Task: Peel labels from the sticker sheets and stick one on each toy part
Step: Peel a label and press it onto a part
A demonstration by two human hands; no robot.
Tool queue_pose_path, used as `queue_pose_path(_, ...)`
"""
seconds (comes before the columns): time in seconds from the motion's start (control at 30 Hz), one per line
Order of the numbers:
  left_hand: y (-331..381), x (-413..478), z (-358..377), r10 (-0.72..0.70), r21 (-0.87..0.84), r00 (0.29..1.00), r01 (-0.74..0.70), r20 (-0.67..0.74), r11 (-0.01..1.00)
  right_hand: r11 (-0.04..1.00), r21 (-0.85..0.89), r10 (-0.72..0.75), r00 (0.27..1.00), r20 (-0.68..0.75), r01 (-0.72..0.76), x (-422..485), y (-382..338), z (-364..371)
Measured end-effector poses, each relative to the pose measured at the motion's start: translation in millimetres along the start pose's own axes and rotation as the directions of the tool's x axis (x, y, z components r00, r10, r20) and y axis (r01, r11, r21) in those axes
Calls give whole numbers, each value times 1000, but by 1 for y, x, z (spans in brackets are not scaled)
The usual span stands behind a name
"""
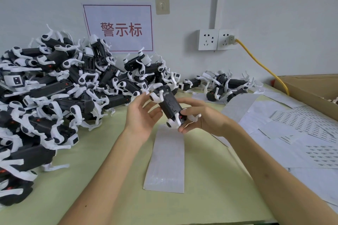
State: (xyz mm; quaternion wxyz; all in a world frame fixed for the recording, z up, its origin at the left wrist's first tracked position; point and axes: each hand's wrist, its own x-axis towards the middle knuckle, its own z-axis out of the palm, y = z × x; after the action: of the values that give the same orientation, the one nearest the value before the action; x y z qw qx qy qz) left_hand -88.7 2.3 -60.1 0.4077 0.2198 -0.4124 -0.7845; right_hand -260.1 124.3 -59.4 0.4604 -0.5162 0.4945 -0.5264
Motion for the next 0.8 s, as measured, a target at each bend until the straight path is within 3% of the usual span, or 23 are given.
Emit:
queue_pose_path(0.07, -1, 3, -4, -46, -18, 995, 44, -92, 999, 996, 87, 11, 1000, 19, -12, 1, -3, 0)
queue_pose_path(0.2, -7, 7, -12, -110, 4, 964, 114, -243, 993, 974, 198, 131, 985, -116, -107, 2, -8, -7)
queue_pose_path(0.27, -9, 8, -12, -113, 18, 960, 121, -257, 992, 955, 273, 190, 945, -265, -115, 0, -12, -13)
queue_pose_path(0.33, -10, 8, -10, -101, 38, 963, 115, -251, 993, 925, 375, 135, 863, -487, 67, -4, -17, -26)
queue_pose_path(0.37, -11, 8, -8, -95, 48, 964, 110, -247, 993, 854, 461, 76, 817, -571, 243, -11, -22, -34)
queue_pose_path(0.4, -12, 9, -7, -90, 62, 966, 108, -243, 992, 703, 541, -38, 784, -620, 461, -18, -23, -44)
queue_pose_path(0.47, -14, 10, -6, -74, 102, 970, 100, -232, 990, 193, 683, -66, 704, -707, 705, -33, -26, -71)
queue_pose_path(0.5, -16, 11, -5, -62, 125, 972, 92, -226, 988, 195, 564, -18, 578, -816, 802, -39, -26, -84)
queue_pose_path(0.57, -19, 11, -5, -44, 165, 976, 80, -215, 983, 536, 316, 110, 307, -945, 782, -46, -22, -101)
queue_pose_path(0.6, -20, 11, -4, -42, 182, 977, 81, -210, 980, 637, 283, 160, 236, -959, 717, -46, -17, -101)
queue_pose_path(0.7, -21, 10, -4, -36, 218, 978, 81, -206, 973, 726, 368, 240, 287, -927, 581, -32, -5, -91)
queue_pose_path(0.8, -19, 9, -4, -18, 242, 977, 70, -213, 968, 858, 294, 177, 295, -939, 422, -20, 0, -84)
